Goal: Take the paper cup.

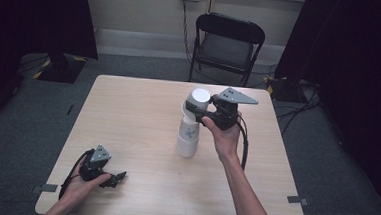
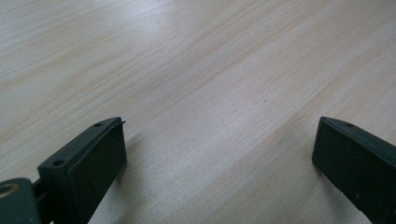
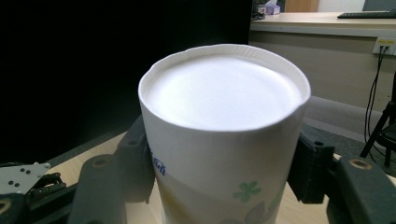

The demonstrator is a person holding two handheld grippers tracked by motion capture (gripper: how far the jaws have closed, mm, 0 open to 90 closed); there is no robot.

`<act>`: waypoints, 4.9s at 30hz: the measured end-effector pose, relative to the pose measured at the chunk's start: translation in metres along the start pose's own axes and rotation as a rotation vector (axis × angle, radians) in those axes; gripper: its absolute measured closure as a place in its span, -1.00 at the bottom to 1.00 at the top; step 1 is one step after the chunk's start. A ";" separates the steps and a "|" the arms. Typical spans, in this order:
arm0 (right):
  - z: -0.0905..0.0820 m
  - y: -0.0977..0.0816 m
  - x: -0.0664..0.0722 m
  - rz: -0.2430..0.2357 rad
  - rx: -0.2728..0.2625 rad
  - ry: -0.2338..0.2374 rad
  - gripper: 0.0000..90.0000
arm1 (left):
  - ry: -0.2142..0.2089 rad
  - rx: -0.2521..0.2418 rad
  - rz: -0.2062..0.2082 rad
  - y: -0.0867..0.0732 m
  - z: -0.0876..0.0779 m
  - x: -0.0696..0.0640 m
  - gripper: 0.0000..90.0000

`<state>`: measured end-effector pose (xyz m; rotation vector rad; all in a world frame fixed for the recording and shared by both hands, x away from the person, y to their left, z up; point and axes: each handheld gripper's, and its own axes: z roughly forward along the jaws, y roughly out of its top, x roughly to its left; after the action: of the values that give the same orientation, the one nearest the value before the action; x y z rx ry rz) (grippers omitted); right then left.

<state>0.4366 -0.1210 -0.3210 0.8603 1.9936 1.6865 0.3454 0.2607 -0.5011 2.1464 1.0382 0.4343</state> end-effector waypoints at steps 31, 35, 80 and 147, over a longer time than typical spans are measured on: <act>-0.074 -0.015 0.001 -0.001 0.025 -0.042 -0.15 | 0.006 -0.104 0.036 0.017 -0.017 -0.007 -0.63; -0.076 -0.026 0.006 0.010 0.045 -0.026 -0.15 | -0.014 -0.131 0.033 0.020 -0.019 -0.009 -0.63; -0.031 -0.089 0.073 0.046 0.189 0.249 -0.17 | -0.328 -0.386 0.195 0.084 0.004 -0.097 -0.04; -0.027 -0.094 0.062 0.328 0.113 0.348 -0.66 | -0.294 -0.447 0.179 0.083 -0.016 -0.091 0.90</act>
<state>0.3549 -0.1079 -0.4016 1.0386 2.2922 2.0369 0.3248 0.1611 -0.4300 1.8323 0.5273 0.3773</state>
